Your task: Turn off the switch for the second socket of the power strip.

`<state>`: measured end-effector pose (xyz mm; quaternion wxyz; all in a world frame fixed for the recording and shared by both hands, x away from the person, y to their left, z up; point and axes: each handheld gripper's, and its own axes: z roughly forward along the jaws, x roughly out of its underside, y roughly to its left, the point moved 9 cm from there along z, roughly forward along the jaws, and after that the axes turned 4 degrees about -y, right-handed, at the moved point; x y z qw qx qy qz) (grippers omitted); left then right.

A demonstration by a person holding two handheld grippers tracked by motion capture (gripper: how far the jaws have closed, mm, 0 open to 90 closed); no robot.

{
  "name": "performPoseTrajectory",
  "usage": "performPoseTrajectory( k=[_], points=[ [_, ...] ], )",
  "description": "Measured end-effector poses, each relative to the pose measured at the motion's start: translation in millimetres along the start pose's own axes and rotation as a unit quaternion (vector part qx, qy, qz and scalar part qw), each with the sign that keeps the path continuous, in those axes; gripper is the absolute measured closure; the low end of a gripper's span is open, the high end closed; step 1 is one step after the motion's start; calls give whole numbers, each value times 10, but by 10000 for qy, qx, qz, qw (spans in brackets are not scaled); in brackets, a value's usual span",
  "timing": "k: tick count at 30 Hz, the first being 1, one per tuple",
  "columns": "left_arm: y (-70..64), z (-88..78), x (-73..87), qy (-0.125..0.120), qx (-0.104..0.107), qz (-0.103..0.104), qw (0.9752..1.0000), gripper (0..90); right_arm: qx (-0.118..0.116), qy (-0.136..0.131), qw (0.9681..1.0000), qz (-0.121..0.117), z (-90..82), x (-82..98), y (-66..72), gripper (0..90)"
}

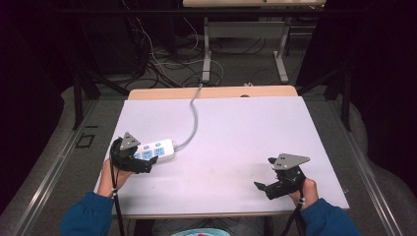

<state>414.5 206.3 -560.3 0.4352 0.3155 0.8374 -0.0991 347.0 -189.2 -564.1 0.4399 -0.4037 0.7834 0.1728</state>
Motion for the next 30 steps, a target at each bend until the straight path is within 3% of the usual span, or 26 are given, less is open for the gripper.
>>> performPoseTrajectory(
  k=[16, 30],
  points=[
    [-156, -159, 63, -123, 53, 329, 9994, 0, 4, 7, 10000, -2, 2, 1, 0, 54],
    [-228, -276, 164, -188, 88, 398, 9990, 0, -26, 12, 10000, -14, 7, 4, 5, 54]
  ],
)
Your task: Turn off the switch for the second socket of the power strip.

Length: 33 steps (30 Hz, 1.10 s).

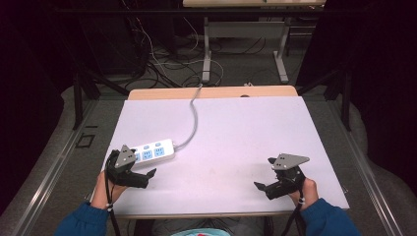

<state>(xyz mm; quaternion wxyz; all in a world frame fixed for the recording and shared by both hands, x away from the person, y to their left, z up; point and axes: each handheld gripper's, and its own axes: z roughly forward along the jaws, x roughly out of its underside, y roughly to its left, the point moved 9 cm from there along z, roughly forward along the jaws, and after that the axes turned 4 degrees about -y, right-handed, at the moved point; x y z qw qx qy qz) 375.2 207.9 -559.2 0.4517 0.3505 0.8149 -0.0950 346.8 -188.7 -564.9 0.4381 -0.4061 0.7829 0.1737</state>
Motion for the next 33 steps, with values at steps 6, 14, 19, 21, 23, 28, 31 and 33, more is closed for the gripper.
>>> performPoseTrajectory(
  k=[6, 14, 19, 21, 23, 28, 31, 33],
  points=[
    [-44, -36, 53, -26, 51, -5, 10000, 0, 14, 8, 10000, 9, 0, 3, -3, 54],
    [-37, -88, 98, -74, 4, 76, 9999, 0, 11, 56, 10000, -3, -5, 9, -5, 54],
    [-55, -102, 134, -53, 35, 13, 10000, 0, -7, 89, 10000, -15, -9, 14, 0, 54],
    [-54, -108, 140, -69, 34, 22, 10000, 0, 30, 55, 10000, 1, 0, 11, -1, 54],
    [-37, -112, 145, -71, -28, 89, 9999, 0, 7, 112, 9999, -8, -6, 18, 0, 54],
    [-71, -108, 174, -71, 39, 31, 10000, 0, 5, 115, 9999, -15, -4, 19, 1, 54],
    [-77, -105, 179, -94, 35, 48, 9999, 0, 35, 61, 10000, -60, 4, 11, -10, 54],
    [-94, -105, 190, -79, 60, 21, 9999, 0, 34, 68, 10000, -27, 4, 13, -5, 54]
  ],
)
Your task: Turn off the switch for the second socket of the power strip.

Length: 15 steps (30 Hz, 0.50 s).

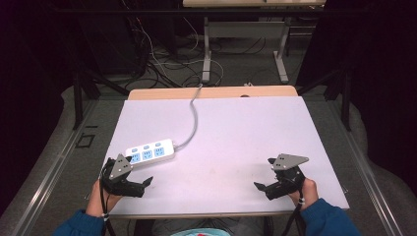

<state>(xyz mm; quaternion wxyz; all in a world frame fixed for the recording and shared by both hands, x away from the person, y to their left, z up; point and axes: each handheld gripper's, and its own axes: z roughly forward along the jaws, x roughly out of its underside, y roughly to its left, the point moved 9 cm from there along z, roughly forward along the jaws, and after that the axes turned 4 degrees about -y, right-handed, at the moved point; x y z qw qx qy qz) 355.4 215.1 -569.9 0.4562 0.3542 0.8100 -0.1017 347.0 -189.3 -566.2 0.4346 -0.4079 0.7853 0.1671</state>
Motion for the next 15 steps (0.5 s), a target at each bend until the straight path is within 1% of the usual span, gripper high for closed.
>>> performPoseTrajectory(
  k=[2, 3, 6, 7, 9, 10, 14, 15],
  points=[
    [4, 1, 9, 13, -14, 52, 10000, 0, 1, 3, 10000, 12, 0, 1, 2, 54],
    [-12, 3, 16, 31, 31, 16, 10000, 0, -6, 1, 10000, 3, 1, 0, 1, 54],
    [-16, 10, 16, 8, 18, 11, 10000, 0, -9, 6, 10000, -4, 1, 0, 1, 54],
    [-6, 8, 16, 1, -22, 40, 10000, 0, -3, 5, 10000, -8, 2, 0, -1, 54],
    [-9, 7, 26, 32, 1, 25, 10000, 0, -1, -2, 10000, -24, 2, -1, -3, 54],
    [-19, 12, 30, 20, 11, -21, 10000, 0, -2, 0, 10000, -32, 2, -1, -3, 54],
    [-29, 23, 51, 74, 27, 29, 10000, 0, -7, 4, 10000, -33, 2, 0, -2, 54],
    [-30, 26, 55, 75, 24, 51, 10000, 0, 2, 14, 10000, 8, 0, 3, 4, 54]
  ],
)
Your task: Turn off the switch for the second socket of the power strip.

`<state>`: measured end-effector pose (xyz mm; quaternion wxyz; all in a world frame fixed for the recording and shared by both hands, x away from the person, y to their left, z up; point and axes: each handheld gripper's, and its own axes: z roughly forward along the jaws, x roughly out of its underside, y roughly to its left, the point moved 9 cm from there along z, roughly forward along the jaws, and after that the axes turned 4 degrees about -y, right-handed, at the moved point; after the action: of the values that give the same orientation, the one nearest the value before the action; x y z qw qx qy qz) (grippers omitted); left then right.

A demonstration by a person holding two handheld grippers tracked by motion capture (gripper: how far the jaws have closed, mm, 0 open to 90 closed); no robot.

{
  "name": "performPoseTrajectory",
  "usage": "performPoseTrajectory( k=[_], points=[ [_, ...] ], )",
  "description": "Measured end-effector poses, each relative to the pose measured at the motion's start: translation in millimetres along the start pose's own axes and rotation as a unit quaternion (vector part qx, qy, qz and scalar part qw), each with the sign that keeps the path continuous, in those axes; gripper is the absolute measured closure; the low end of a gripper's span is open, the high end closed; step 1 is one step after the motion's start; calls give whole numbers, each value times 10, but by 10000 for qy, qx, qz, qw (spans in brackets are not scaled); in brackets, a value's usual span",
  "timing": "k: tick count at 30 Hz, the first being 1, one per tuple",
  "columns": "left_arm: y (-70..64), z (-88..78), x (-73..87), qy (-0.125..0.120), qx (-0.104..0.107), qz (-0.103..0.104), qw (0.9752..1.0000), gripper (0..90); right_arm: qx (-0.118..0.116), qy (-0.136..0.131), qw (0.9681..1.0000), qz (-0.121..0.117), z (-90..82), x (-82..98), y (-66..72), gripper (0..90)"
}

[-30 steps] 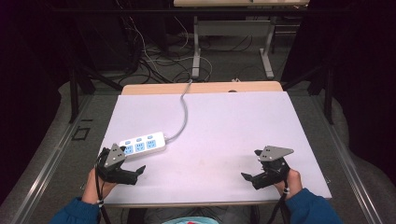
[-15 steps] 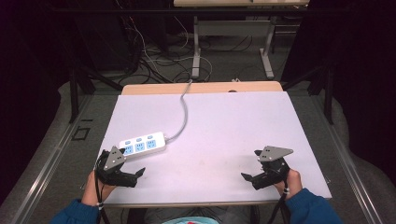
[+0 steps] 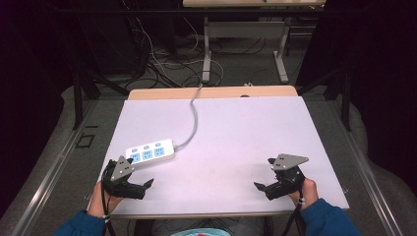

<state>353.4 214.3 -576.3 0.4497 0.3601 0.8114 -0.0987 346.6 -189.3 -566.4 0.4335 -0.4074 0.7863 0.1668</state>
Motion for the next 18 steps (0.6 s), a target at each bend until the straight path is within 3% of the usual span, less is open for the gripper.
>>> performPoseTrajectory(
  k=[18],
  points=[
    [-25, 49, 37, 102, 106, 3, 9999, 0, -49, 18, 10000, -61, 8, 1, 2, 54]
  ],
)
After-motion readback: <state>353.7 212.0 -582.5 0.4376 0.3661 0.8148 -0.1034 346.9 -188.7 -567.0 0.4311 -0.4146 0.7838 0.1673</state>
